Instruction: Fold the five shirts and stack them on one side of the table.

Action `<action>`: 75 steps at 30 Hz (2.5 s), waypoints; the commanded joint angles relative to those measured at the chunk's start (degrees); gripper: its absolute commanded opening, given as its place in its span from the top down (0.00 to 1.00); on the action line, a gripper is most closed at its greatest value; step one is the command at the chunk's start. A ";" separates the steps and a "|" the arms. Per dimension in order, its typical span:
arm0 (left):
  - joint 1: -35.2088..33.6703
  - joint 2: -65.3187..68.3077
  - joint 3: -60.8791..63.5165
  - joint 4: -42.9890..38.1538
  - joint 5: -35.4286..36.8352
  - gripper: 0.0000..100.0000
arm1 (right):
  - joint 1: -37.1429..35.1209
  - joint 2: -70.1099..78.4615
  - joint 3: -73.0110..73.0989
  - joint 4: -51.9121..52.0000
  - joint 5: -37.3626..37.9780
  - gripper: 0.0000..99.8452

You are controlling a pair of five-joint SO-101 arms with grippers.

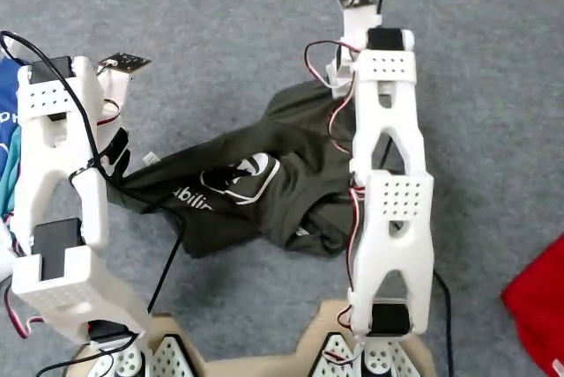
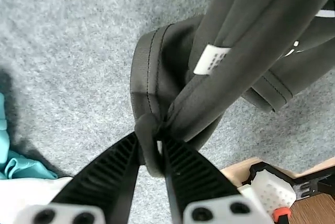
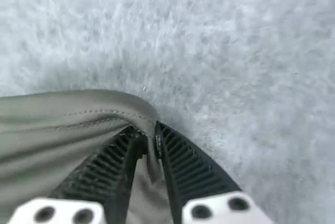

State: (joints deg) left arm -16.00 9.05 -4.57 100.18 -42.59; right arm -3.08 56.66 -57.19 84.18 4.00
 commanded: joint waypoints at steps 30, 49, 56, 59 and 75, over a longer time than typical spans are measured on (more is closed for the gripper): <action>-0.44 -2.86 -0.62 0.62 -0.26 0.98 | -0.57 -10.33 1.10 14.24 -1.58 0.87; -0.53 -2.86 -0.09 0.62 -0.18 0.98 | 0.22 0.13 -7.96 13.36 -13.19 0.89; -0.44 -2.86 -0.09 0.62 -0.18 0.98 | 2.33 1.54 -8.40 12.31 -13.36 0.89; -0.44 -2.86 -0.09 0.62 -0.18 0.98 | 2.24 3.47 -8.40 11.16 -14.86 0.89; -0.44 -2.86 -0.09 0.62 -0.18 0.98 | -1.10 5.58 -8.22 8.88 -16.44 0.89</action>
State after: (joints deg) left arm -16.00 9.05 -4.57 100.18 -42.59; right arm -3.08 62.02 -62.90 93.67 -11.91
